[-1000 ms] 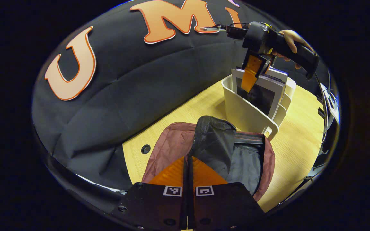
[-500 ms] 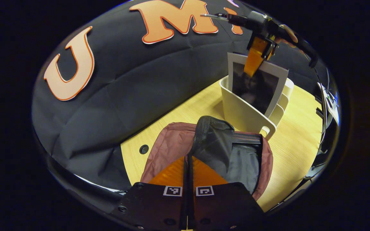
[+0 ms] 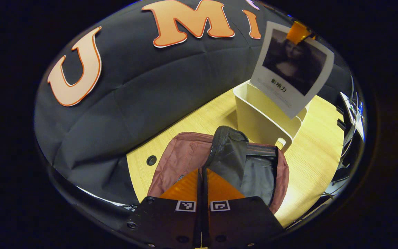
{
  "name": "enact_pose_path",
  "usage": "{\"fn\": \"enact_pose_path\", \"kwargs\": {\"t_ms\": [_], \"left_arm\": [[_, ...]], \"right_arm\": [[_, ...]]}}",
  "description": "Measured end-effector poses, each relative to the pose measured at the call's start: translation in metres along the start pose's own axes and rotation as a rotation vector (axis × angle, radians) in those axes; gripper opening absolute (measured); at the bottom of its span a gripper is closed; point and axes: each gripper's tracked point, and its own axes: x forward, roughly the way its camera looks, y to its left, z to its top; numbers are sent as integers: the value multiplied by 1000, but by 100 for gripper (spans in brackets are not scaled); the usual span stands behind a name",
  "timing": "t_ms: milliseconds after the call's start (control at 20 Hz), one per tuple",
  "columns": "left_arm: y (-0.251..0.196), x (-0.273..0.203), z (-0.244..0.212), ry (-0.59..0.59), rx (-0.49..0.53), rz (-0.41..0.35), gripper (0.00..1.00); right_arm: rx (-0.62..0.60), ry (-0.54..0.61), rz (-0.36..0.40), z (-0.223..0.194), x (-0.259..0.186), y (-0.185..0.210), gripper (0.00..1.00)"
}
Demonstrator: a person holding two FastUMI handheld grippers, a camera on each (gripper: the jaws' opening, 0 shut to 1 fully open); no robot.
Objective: Open the schoolbag, grab two books from the bookshelf and put them into the schoolbag.
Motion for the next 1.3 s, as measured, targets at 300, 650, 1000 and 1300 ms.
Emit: {"fn": "enact_pose_path", "kwargs": {"t_ms": [300, 650, 1000, 1300], "left_arm": [[-5, -6, 2, 2, -27, 10, 1], [-12, -11, 6, 10, -47, 18, 1], [-17, -21, 13, 19, -30, 33, 1], [-21, -26, 24, 11, 6, 55, 1]], "right_arm": [[293, -13, 201, -82, -24, 4, 30], [675, 50, 346, -191, 19, 6, 30], [815, 64, 412, -243, 82, 24, 30], [902, 74, 441, -245, 133, 56, 31]]}}
